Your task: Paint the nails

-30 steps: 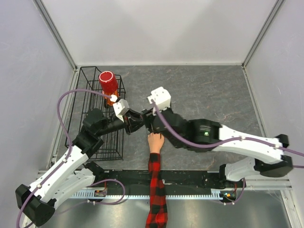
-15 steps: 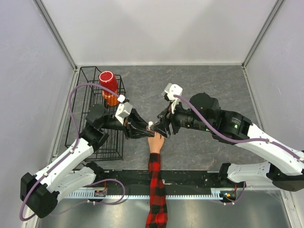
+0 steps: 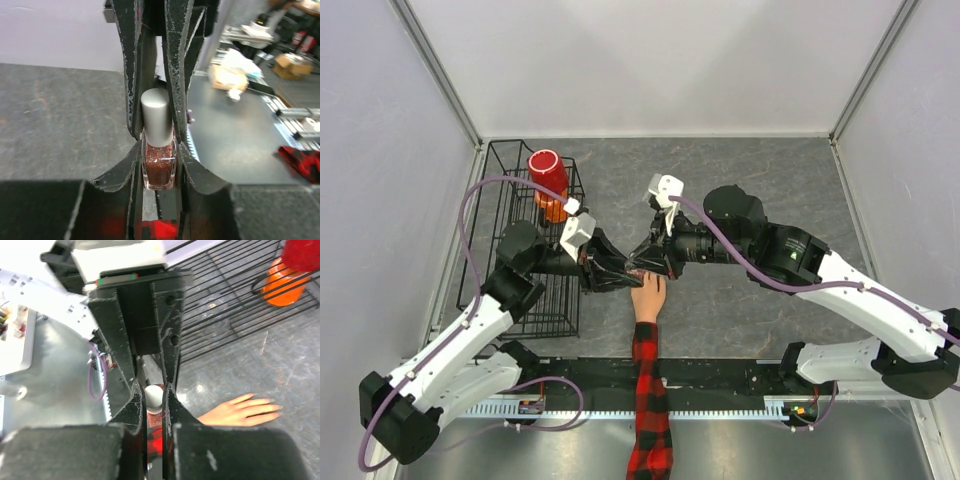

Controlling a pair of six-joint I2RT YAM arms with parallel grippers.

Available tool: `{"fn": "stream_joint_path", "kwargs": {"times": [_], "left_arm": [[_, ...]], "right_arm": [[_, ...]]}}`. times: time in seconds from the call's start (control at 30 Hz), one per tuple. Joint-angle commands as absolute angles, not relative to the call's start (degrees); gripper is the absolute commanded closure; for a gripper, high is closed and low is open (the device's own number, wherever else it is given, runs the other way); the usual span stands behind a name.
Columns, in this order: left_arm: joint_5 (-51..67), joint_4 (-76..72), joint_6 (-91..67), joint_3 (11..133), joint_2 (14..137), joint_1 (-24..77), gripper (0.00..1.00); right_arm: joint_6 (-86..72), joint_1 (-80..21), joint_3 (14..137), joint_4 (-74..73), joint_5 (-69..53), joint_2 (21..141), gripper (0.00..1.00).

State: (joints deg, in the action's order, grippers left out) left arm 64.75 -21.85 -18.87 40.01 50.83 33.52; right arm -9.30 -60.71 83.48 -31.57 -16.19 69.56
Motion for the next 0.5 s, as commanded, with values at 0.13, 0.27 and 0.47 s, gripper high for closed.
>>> {"fn": "stream_joint_path", "kwargs": {"times": [0.13,0.27,0.47], "left_arm": [[16.5,-10.4,-4.6,39.5,40.9,33.5,0.98],[12.1,-10.8,-3.3,38.3,38.8,33.6,0.98],[17.0,-11.8,-3.5,38.3,39.1,33.7,0.98]], "right_arm": [[-25.1,-80.0,84.0,-28.4,39.9,77.2,1.00],[-34.9,-88.4,101.2,-42.3,61.4,92.1,1.00],[-29.8,-86.3,101.2,-38.7,55.6,92.9,0.85]]}}
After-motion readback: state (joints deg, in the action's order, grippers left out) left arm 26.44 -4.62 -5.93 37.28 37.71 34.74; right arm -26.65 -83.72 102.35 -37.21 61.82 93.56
